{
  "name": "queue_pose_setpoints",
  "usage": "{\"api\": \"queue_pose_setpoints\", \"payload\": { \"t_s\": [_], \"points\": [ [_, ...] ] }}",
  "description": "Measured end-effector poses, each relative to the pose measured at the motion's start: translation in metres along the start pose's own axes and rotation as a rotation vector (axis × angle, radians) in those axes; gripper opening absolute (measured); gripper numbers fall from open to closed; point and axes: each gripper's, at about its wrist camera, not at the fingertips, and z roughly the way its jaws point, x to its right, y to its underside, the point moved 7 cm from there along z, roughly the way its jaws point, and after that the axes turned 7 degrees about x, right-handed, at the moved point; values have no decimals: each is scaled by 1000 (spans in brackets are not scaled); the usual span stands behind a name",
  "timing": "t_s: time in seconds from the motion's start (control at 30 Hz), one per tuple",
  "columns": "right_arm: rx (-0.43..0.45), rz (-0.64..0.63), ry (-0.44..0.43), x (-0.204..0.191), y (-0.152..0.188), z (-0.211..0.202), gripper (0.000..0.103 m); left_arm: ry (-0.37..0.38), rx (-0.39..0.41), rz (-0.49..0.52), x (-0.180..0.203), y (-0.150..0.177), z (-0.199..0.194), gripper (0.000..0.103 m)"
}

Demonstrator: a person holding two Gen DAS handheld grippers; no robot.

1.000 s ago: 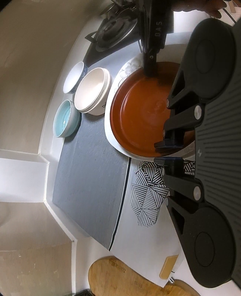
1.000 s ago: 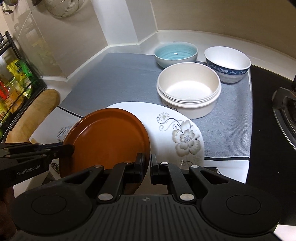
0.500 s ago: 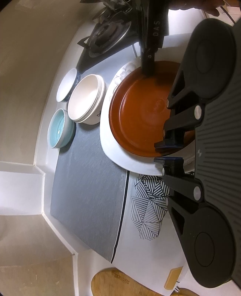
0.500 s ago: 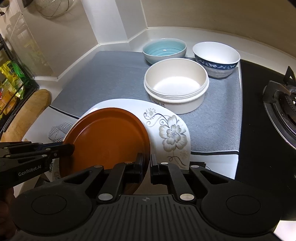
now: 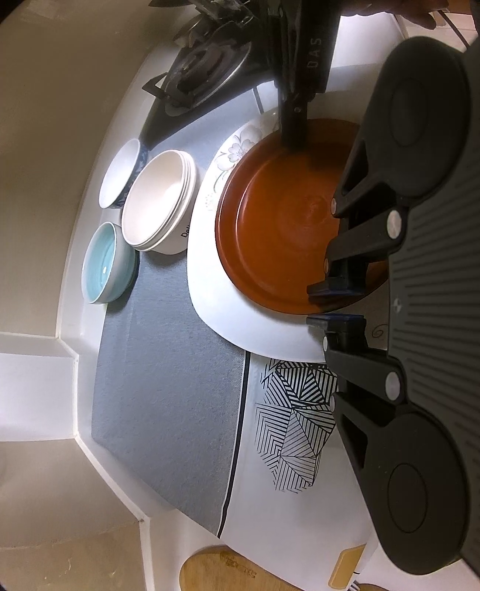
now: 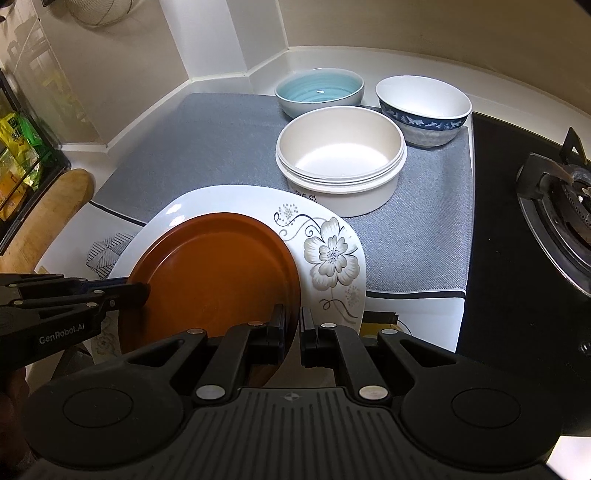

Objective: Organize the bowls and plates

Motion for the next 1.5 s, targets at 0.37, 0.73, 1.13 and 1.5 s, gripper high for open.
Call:
{"api": "queue_pose_setpoints", "payload": {
  "t_s": [0.37,0.73,1.13,1.5],
  "points": [
    [-11,-10,9,1,1,2,9,4,-8,13,3,-2,4,9],
    [-26,-10,9,1,6,2,10,4,-8,13,3,-2,4,9],
    [-25,-15,8,0,8,2,12,-4,0,-6,1,-2,2,13],
    [-19,4,11,6,9,-2,14,-5,47,-53,-5,-8,-8,27]
  ]
}}
